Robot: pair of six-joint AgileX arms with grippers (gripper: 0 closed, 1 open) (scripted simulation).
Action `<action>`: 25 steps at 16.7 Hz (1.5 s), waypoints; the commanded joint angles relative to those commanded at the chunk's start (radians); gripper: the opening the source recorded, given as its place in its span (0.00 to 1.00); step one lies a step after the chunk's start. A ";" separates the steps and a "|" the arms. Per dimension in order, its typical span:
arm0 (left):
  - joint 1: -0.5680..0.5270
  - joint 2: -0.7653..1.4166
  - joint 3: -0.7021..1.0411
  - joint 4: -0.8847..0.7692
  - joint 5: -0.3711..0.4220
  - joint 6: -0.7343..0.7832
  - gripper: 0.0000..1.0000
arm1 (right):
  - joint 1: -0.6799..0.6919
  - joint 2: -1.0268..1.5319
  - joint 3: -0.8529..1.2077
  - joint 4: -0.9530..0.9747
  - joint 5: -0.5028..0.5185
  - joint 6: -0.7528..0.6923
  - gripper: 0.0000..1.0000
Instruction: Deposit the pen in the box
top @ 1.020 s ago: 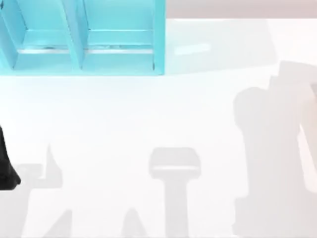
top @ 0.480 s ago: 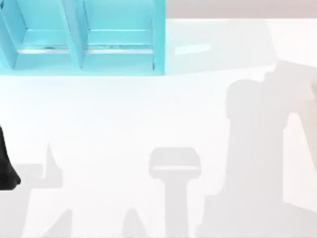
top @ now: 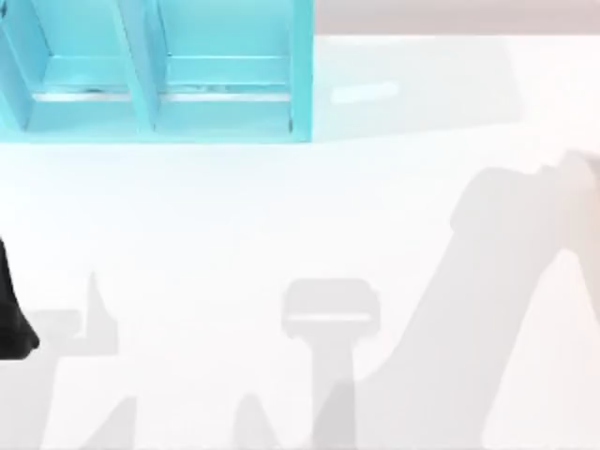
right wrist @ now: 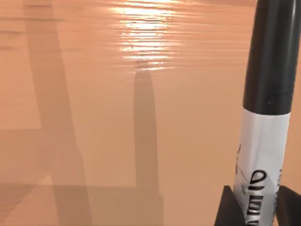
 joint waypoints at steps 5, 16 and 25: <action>0.000 0.000 0.000 0.000 0.000 0.000 1.00 | -0.044 -0.077 -0.160 0.097 -0.098 -0.014 0.00; 0.000 0.000 0.000 0.000 0.000 0.000 1.00 | -0.050 -0.081 -0.168 0.106 -0.106 -0.015 0.45; 0.000 0.000 0.000 0.000 0.000 0.000 1.00 | -0.050 -0.081 -0.168 0.106 -0.106 -0.015 1.00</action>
